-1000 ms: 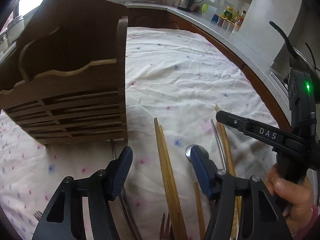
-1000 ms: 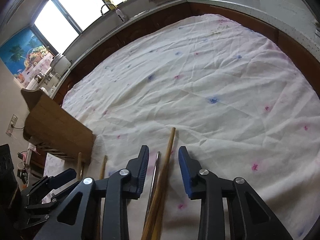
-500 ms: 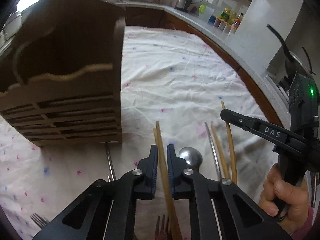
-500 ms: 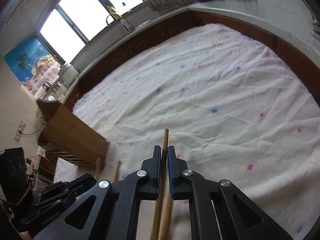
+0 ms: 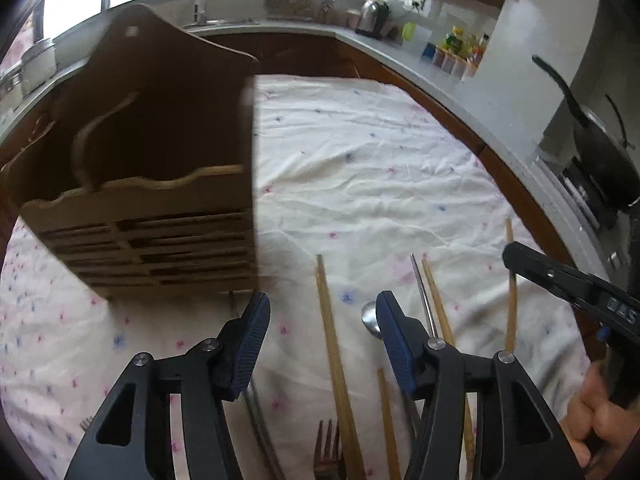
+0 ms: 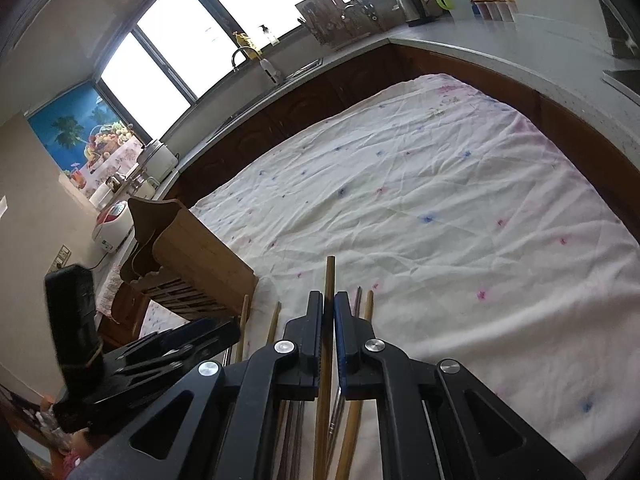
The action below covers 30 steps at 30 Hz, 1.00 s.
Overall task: Organize utensils
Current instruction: 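Lift the bamboo chopstick with the right tool toward the wooden holder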
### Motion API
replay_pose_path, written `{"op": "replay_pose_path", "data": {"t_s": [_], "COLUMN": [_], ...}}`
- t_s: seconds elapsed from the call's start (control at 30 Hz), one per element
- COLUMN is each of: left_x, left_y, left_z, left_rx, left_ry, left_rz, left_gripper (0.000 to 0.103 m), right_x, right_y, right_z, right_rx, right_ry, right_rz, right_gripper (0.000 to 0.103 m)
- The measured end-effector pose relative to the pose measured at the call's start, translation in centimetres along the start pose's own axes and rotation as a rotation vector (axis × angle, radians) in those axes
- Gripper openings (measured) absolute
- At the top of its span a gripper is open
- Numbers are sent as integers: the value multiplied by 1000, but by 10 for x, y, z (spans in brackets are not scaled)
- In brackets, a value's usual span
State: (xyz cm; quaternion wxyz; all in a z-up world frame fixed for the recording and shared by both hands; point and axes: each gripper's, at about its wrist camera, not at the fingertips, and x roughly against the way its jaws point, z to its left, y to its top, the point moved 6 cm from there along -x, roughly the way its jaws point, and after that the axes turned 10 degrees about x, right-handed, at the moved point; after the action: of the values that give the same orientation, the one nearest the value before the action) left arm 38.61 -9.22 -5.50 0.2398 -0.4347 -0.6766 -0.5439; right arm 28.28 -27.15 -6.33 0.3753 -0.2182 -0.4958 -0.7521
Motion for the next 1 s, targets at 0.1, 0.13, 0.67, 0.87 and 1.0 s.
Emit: {"op": "replay_pose_path", "data": {"t_s": [0.1, 0.13, 0.67, 0.87, 1.0], "left_x": [-18, -22, 60, 118, 142], "left_y": [-3, -2, -6, -27, -43], "left_z": [-10, -11, 2, 30, 45], "left_rx": [-33, -38, 22, 78, 113], "left_ry": [28, 34, -93, -132, -146], "left_rz": [34, 44, -102, -184, -224], "left_gripper": [41, 36, 4, 4, 4], "right_x": [2, 2, 46, 65, 74], "right_y": [-3, -3, 0, -1, -3], "right_z": [-3, -4, 35, 64, 81], "right_rx": [-10, -14, 47, 102, 136], "right_ry": [3, 2, 59, 86, 90], "right_rz": [1, 0, -66, -95, -110], "right_gripper": [6, 6, 5, 5, 5]}}
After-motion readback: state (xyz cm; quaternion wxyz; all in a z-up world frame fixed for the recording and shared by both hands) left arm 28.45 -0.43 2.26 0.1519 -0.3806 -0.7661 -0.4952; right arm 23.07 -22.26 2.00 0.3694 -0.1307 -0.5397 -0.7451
